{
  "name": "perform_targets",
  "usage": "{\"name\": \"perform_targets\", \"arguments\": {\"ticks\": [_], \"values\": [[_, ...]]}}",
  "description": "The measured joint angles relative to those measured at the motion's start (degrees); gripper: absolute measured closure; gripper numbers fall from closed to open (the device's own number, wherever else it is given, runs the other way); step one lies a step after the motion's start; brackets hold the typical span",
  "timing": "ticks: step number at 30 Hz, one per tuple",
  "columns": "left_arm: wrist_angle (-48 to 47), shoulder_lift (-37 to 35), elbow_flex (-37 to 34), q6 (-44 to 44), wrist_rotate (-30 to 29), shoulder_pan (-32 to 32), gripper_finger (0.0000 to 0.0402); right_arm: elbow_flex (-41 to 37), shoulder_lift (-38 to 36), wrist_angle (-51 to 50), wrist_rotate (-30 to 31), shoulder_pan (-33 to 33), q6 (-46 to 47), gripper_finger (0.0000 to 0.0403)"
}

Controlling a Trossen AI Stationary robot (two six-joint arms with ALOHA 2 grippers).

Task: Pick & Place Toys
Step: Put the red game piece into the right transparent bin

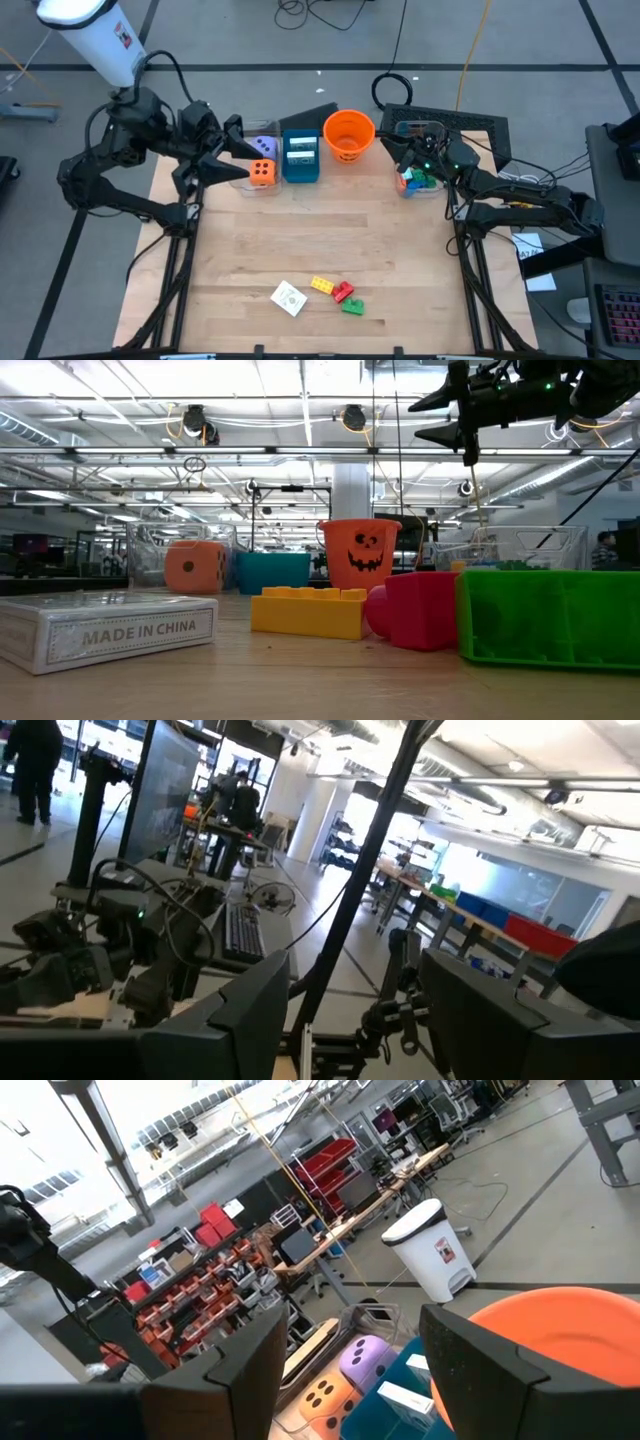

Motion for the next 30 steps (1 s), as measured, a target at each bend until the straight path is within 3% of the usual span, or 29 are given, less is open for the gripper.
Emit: {"name": "perform_targets", "arguments": {"ticks": [30], "values": [[-5.17,-0.13,0.0,-0.84,-0.92,-1.46,0.0167,0.0,0.02,-0.35,0.0,0.0,-0.02,0.0179]]}}
